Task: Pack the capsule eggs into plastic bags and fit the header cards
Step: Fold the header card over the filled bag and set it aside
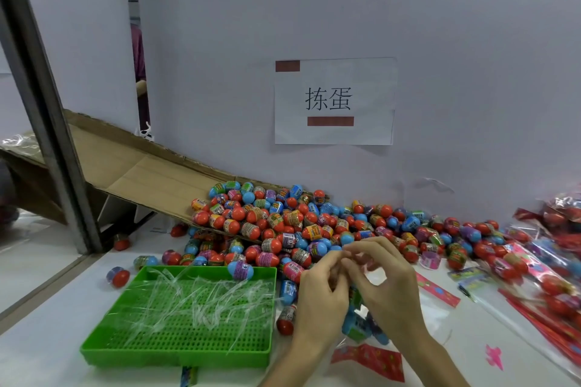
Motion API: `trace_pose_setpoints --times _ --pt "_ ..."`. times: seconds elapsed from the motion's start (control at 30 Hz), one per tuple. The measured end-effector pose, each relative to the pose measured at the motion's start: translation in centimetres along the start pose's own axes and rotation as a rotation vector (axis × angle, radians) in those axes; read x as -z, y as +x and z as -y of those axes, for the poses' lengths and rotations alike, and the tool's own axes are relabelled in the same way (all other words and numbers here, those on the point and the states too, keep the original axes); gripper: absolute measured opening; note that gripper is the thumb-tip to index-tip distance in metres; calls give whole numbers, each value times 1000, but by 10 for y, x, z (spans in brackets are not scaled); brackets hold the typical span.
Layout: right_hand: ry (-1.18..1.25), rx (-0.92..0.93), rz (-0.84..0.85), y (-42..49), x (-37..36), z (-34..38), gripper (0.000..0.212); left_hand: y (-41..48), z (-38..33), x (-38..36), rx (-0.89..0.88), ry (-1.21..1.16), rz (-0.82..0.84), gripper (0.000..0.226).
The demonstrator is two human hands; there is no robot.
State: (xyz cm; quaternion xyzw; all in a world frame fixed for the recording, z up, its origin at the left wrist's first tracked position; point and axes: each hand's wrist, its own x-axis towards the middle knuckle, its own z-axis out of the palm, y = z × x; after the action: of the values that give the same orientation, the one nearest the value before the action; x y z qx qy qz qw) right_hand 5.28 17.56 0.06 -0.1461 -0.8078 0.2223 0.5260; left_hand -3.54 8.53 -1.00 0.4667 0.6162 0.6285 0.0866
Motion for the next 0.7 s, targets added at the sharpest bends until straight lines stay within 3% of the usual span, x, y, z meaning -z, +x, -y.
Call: trace_pose_setpoints --times 0.5,0.7 --pt "4 -8 -30 1 3 -6 23 -3 5 -3 -58 12 92 33" --pt "1 -7 -68 1 2 -6 27 1 10 -2 13 -80 65 26"
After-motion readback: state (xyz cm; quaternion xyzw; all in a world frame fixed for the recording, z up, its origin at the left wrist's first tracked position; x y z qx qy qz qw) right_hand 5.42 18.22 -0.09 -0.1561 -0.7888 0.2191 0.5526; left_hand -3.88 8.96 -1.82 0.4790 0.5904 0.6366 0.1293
